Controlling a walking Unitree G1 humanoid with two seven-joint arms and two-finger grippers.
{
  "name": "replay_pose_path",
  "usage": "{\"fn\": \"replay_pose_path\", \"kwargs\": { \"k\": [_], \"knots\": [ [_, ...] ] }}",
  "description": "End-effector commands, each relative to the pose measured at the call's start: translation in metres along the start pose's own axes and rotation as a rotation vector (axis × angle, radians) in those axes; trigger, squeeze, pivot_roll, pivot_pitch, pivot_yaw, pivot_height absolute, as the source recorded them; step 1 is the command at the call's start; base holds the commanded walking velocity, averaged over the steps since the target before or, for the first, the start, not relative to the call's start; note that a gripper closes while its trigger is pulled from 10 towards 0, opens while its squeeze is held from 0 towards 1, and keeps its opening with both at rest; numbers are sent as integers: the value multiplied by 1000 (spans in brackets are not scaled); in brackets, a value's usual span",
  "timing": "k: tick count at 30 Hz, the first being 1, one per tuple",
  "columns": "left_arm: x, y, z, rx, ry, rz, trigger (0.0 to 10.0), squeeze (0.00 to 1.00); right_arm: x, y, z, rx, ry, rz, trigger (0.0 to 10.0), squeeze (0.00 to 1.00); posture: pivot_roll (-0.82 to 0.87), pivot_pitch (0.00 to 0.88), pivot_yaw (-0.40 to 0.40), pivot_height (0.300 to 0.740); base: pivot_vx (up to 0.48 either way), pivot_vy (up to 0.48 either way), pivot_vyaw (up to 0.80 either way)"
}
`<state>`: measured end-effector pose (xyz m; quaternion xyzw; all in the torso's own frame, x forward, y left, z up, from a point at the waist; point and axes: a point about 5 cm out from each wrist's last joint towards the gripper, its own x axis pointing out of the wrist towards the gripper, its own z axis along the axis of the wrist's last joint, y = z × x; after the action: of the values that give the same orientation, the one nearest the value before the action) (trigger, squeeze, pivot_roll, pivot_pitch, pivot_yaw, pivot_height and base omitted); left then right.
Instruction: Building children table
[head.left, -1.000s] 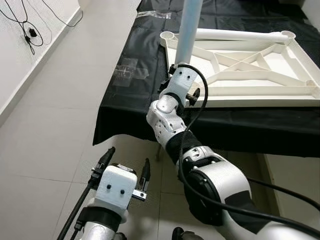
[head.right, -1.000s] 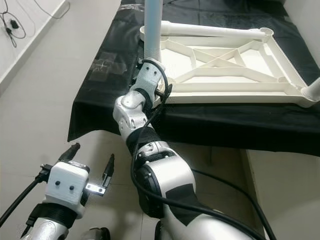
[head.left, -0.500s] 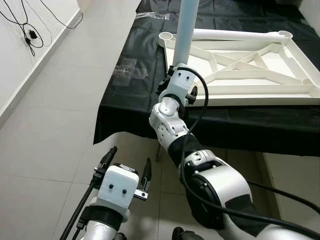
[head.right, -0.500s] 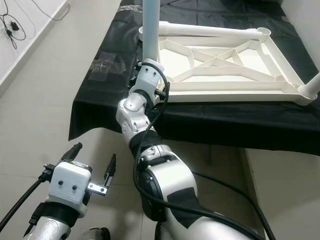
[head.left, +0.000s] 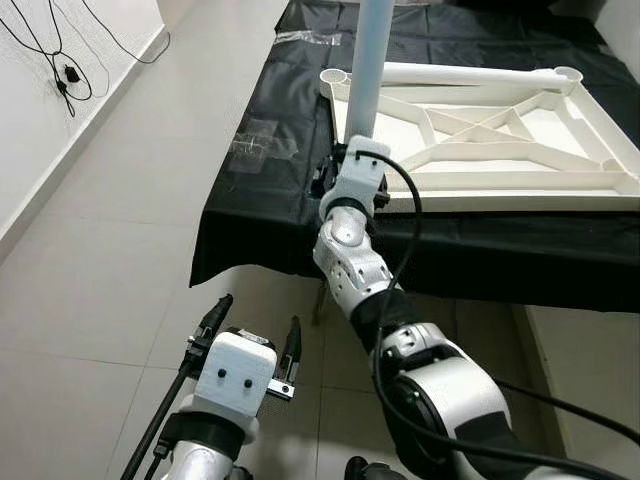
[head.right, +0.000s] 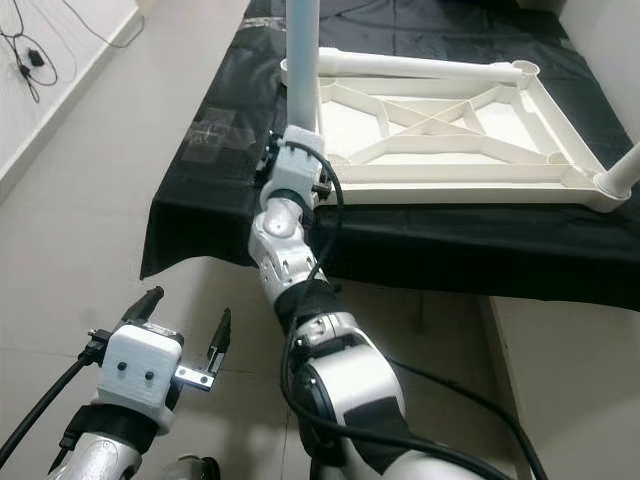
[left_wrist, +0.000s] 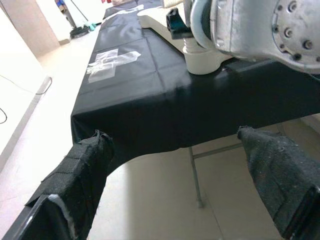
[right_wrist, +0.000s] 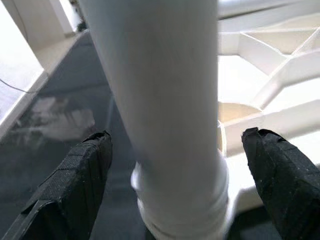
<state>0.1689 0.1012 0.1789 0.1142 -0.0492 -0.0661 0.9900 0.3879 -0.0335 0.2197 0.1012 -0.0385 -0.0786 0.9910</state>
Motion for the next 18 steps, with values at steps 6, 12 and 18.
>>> {"fn": "replay_pose_path", "kwargs": {
  "k": [6, 12, 18],
  "knots": [
    [0, 1, -3, -12, 15, 6, 10000, 0, -32, 22, -34, 38, 128, 152, 10000, 0, 168, 171, -29, 740, 0, 0, 0],
    [0, 2, -5, -4, 18, 10, 10000, 0, -37, 13, -34, 20, 134, 238, 10000, 0, 162, 169, -31, 740, 0, 0, 0],
    [0, 4, -8, 0, 24, 14, 10000, 0, -44, -17, -38, -42, 163, 289, 10000, 0, 153, 163, -28, 740, 0, 0, 0]
  ]
}}
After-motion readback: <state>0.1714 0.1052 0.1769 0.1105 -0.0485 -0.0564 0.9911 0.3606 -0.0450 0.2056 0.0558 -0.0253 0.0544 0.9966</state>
